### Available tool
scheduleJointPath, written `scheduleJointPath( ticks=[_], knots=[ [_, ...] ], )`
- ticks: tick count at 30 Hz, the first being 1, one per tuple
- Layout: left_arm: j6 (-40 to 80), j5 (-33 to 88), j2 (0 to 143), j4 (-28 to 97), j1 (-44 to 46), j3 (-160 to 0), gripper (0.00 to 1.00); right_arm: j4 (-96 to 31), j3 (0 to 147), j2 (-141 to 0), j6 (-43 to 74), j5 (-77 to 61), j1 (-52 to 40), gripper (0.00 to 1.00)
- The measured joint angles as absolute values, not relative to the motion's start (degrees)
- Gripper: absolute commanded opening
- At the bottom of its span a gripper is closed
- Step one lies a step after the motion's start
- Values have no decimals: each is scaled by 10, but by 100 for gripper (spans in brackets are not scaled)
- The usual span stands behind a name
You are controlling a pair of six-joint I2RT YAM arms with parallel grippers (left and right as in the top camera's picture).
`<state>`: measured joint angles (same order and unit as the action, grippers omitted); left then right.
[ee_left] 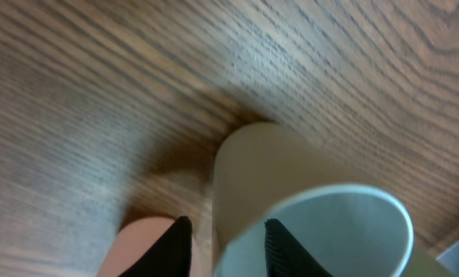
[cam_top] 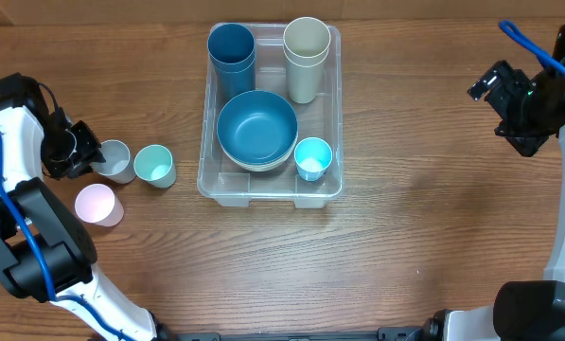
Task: Pack container
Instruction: 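Grasp the grey cup with the left gripper, then insert the grey cup into the light blue cup in the container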
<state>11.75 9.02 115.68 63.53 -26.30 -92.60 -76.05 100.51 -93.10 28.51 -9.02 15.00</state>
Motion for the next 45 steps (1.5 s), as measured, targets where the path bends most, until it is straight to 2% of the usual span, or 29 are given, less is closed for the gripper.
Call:
scheduleJointPath(
  ticks=[2,11,19,22,26,30,34,38,45],
  knots=[
    [116,90,1157,626,-263,-926,4,-761,1005,-931,285,-90,150,100],
    [116,83,1157,626,-263,-935,4,-760,1005,-931,285,-90,150,100],
    [130,101,1096,723,-247,-1050,4,-755,1005,-931,285,-90,150,100],
    [134,119,1002,743,-179,-1076,4,-755,1005,-931,285,-90,150,100],
    [136,129,931,758,-26,-1085,4,-755,1005,-931,285,-90,150,100],
    [166,112,954,729,135,-1084,4,-755,1005,-931,285,-90,150,100],
    [192,89,1012,699,229,-1084,4,-756,1005,-931,285,-90,150,100],
    [209,77,1090,661,283,-1082,4,-757,1005,-931,285,-90,150,100],
    [215,62,1160,633,314,-1079,4,-759,1005,-931,285,-90,150,100]
  ],
)
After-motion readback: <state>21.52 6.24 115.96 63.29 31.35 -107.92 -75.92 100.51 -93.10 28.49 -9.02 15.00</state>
